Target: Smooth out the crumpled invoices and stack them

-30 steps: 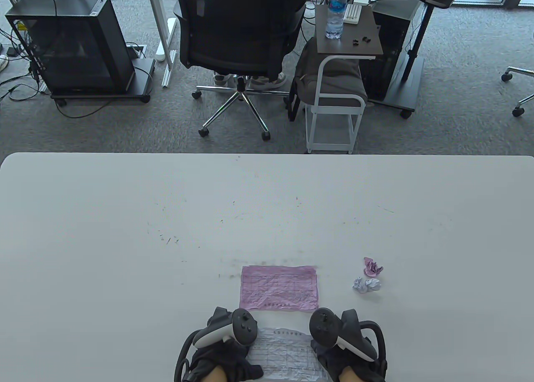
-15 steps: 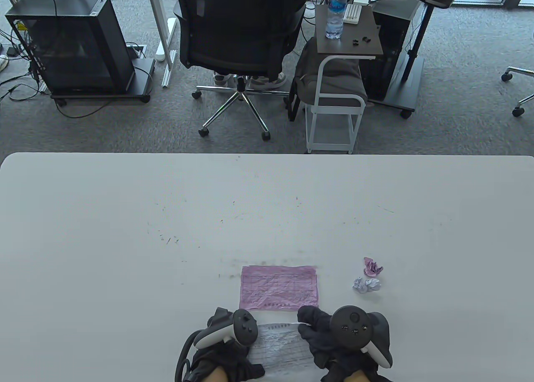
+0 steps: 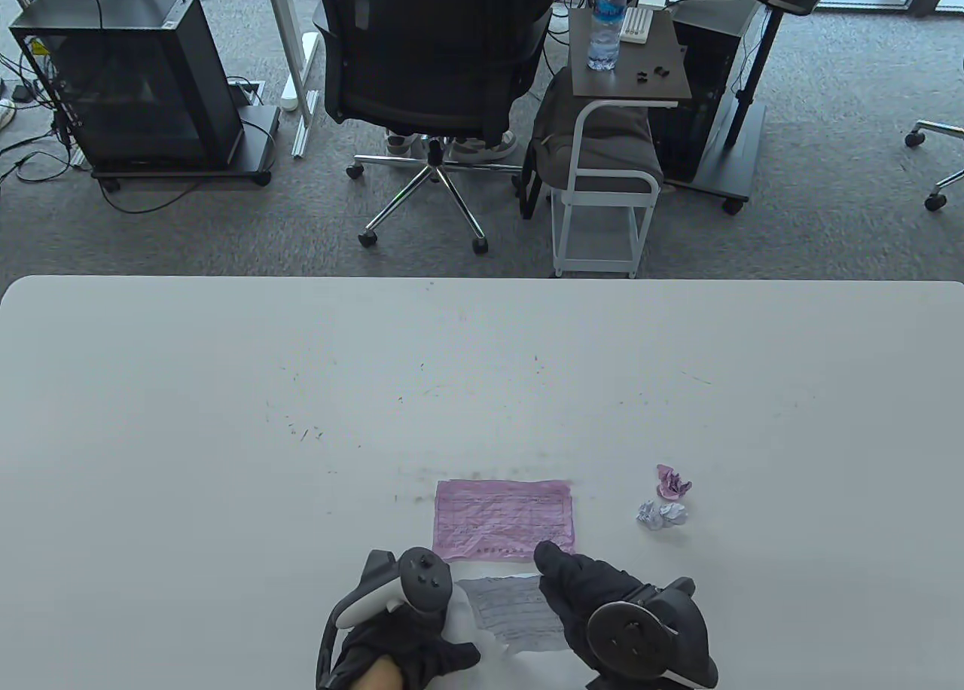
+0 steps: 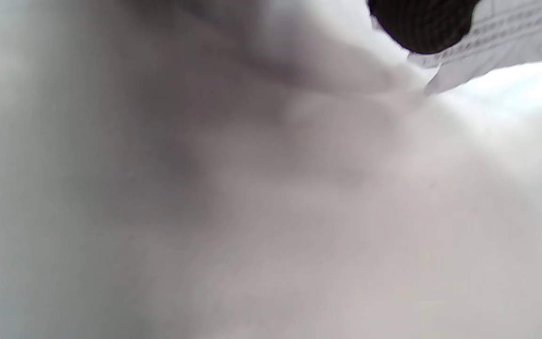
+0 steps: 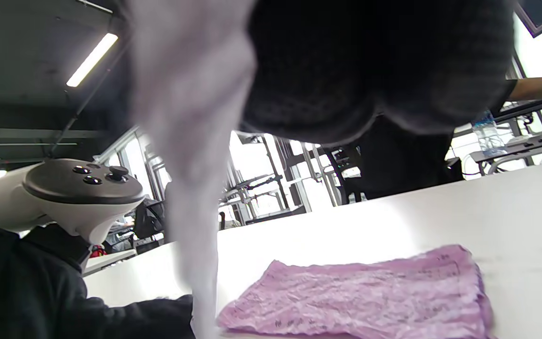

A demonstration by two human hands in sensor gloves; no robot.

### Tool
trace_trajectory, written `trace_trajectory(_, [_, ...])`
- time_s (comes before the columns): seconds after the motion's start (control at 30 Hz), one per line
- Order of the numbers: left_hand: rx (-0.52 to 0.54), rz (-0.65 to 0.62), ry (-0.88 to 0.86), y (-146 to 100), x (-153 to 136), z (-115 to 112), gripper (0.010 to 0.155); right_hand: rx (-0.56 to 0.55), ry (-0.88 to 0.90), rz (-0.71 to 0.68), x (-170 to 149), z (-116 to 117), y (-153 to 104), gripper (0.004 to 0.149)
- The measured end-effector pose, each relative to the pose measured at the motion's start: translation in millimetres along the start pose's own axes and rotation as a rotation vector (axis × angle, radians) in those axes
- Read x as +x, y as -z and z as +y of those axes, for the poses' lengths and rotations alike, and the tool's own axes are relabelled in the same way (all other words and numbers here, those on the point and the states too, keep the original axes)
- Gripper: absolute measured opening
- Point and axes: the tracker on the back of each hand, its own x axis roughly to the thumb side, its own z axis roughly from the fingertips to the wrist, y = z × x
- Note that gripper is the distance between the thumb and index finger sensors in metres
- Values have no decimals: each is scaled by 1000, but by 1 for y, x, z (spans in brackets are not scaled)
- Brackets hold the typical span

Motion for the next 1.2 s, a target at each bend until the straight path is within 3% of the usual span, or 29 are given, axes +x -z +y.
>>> trace_trajectory(0.13, [250,-199,-205,-21,-6,23,100,-137,160,8,-1,-17,-2,40])
trace_trajectory(0.23, [376,-449,-488,-34,-11,31,102,-247,395,98,-14,-27,-5,40])
trace_trajectory(0.33, [341,-654,-753,-33,-9,29,104,-285,647,241,-30,-23,-10,40])
trace_trajectory(0.47, [260,-770,-891,-30,-1,26,98,-291,787,368,-44,-12,-14,41])
trace_trajectory(0.73, [505,-737,-733,-42,-1,34,74,-229,672,403,-52,-1,-12,42])
trace_trajectory(0.83, [558,-712,-668,-46,1,36,52,-207,633,393,-51,0,-11,44])
trace_trajectory(1.1, [663,-605,-315,-50,10,37,54,-136,479,380,-50,-1,-9,50])
trace_trajectory(1.2, [658,-563,-236,-52,15,37,56,-108,430,401,-49,-3,-6,53])
